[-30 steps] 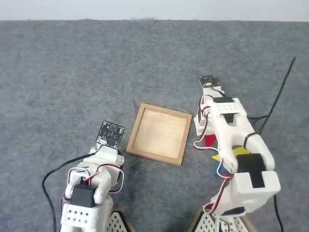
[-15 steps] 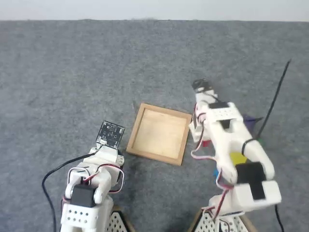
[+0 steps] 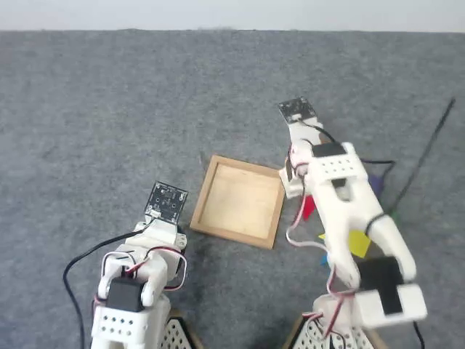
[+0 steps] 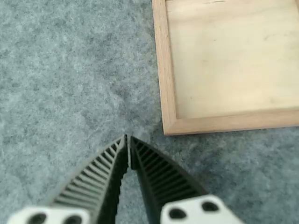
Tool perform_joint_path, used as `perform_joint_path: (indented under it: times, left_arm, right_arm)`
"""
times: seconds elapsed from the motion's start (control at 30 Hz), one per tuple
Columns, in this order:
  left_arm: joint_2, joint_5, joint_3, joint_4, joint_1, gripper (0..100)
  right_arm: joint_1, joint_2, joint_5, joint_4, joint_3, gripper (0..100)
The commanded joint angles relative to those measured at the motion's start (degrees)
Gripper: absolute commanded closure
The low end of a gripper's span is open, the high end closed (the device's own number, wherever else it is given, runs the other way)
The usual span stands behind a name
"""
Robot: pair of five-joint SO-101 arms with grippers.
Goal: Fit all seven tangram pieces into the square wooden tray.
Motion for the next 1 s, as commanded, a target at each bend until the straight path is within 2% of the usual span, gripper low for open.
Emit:
perform_joint_path:
  times: [0.0,0.17,0.3,0.5,0.73,0.9,0.97]
  left_arm:
    - [-1.2,0.3,-0.7,0.3,-0.3,99]
    - [-1.2,0.3,-0.7,0.3,-0.3,99]
    - [-1.2,0.3,-0.7,0.3,-0.3,99]
    - [-1.2,0.3,-0.7,0.3,-0.3,99]
    - [-1.2,0.3,-0.7,0.3,-0.3,99]
    - [-1.2,0.3,-0.7,0.3,-0.3,99]
    - [-1.2,0.3,-0.7,0.3,-0.3,99]
  right_arm:
    - [0.4,10.0,1.8,0.8,-9.6,66.9]
    - [0.7,16.7,2.4,1.7,-9.4,66.9]
    - [0.4,15.1,2.0,2.4,-5.6,67.1]
    - [0.7,11.6,1.8,2.1,-0.5,74.1]
    - [2.0,8.1,-6.1,2.3,1.5,73.4]
    - [2.8,1.9,-10.7,2.5,3.8,66.7]
    - [2.7,-0.5,-11.7,2.5,5.6,67.0]
